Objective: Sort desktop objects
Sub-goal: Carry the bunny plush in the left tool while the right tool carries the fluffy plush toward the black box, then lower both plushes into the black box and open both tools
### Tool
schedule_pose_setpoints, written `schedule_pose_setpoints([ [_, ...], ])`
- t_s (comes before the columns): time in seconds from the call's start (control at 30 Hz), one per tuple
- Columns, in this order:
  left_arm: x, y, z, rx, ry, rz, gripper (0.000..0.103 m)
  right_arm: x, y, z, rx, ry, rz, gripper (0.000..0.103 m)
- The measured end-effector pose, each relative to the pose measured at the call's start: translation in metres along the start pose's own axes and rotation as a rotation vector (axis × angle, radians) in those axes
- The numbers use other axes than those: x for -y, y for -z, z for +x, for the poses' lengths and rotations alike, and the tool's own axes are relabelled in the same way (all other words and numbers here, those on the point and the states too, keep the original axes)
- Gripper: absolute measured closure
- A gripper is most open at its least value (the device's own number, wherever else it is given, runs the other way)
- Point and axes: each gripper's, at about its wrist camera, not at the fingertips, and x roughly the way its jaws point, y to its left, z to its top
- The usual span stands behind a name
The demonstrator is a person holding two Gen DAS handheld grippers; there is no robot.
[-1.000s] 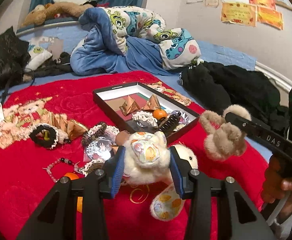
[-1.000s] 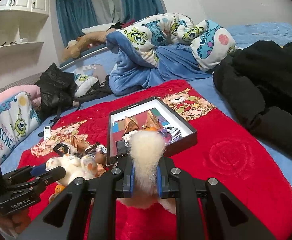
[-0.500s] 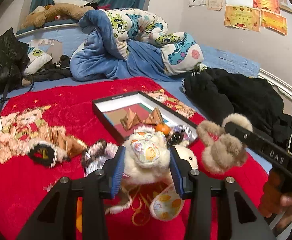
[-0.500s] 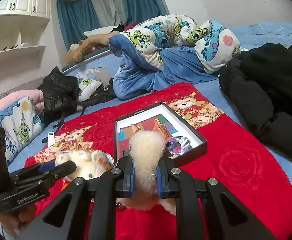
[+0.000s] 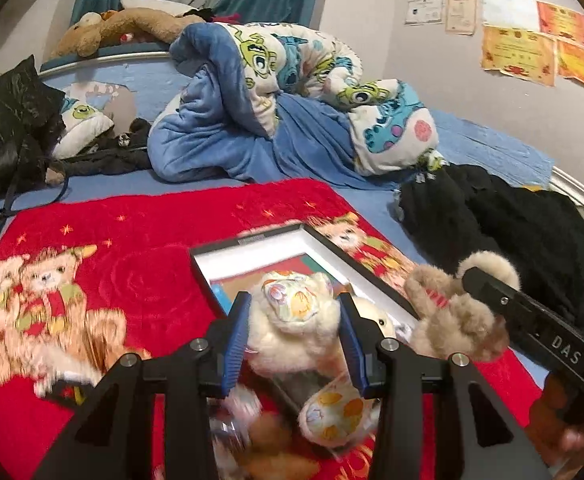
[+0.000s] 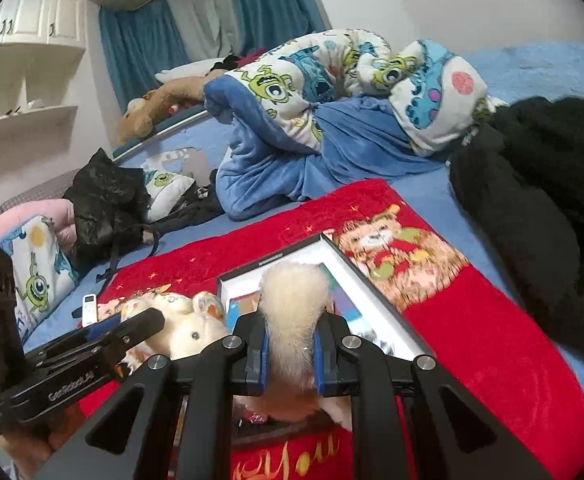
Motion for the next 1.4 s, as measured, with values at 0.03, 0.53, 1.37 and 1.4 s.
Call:
schedule_pose_setpoints([
  [0.03,-0.002,-0.005,0.007,0.002,-0.008,0.004,0.059,0.0,-0.005,0.009,0.0,0.0,-0.011,0.088],
  [0.53,-0.043,-0.042,0.155,-0.051,-0.072,-0.083,0.059,0.006,-0.039,0.177,-0.177,-0.007,-0.106,0.088],
  [1.37,-0.041,-0.011,0.199,-0.181,-0.164,0.042,0.059,0.012,-0.018,0.221,-0.322,0.064,-0.172,0.085],
  [1.4,-0.041,-0.011,0.199,-0.179,-0.161,0.041,0.059,0.011,-0.019,0.218,-0.308,0.059,-0.176,0.084],
])
